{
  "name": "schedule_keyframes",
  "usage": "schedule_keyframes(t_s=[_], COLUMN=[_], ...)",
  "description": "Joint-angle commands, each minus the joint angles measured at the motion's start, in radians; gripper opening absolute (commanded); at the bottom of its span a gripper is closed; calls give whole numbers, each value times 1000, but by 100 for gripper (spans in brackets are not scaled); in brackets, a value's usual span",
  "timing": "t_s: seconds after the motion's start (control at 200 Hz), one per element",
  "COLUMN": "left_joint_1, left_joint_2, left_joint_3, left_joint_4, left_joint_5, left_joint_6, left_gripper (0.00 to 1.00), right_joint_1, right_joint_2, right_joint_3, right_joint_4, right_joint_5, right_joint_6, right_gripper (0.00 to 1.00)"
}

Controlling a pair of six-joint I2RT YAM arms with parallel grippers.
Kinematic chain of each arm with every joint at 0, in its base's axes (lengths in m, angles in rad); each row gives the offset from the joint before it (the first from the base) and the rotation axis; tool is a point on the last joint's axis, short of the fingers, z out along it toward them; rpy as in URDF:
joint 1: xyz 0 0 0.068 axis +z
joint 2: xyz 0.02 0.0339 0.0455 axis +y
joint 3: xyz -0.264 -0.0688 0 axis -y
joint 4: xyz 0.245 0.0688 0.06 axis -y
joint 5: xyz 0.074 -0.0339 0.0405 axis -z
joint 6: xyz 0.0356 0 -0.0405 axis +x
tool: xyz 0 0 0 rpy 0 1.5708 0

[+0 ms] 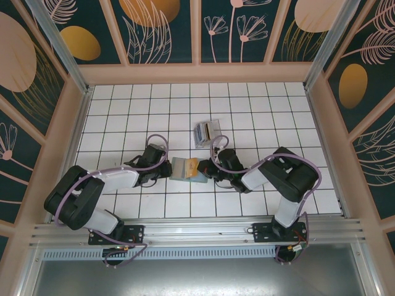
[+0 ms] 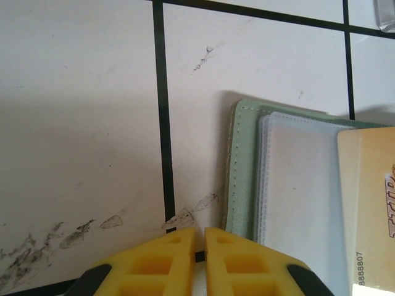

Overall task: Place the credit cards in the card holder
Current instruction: Insert the credit card into the card slot.

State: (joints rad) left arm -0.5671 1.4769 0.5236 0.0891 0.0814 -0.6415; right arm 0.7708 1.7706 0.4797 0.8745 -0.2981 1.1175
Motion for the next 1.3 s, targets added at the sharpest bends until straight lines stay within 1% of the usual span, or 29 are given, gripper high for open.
schedule_keyframes(t_s=[0.0,0.12,0.27,0.49,0.706,0.816,0.976,1.006,1.116,1.201,1.296], left_joint_1=[-11,-11,-11,-11,-11,-11,-10,-11,-11,-10,-10], left_joint_2=[29,28,28,34,52,64,63,61,17,-1,-7], left_joint_3=[-44,-72,-79,-77,-79,-69,-83,-84,-115,-120,-115], left_joint_4=[50,105,115,116,145,129,158,155,169,149,124], left_joint_5=[121,159,173,177,199,195,216,214,184,155,149], left_joint_6=[-38,-62,-69,-63,-75,-66,-80,-85,-109,-103,-98], left_gripper=[13,13,12,12,10,10,9,9,10,12,14], right_joint_1=[23,51,83,100,139,153,164,163,163,163,163], right_joint_2=[24,52,80,113,116,135,170,170,144,93,25], right_joint_3=[10,18,28,50,113,167,200,198,194,189,183], right_joint_4=[46,85,110,115,27,-39,-59,-66,-100,-174,-269], right_joint_5=[85,107,135,110,122,127,128,130,143,177,226], right_joint_6=[23,32,42,56,27,9,13,17,4,-43,-95], right_gripper=[0,0,0,0,0,0,2,3,12,17,22])
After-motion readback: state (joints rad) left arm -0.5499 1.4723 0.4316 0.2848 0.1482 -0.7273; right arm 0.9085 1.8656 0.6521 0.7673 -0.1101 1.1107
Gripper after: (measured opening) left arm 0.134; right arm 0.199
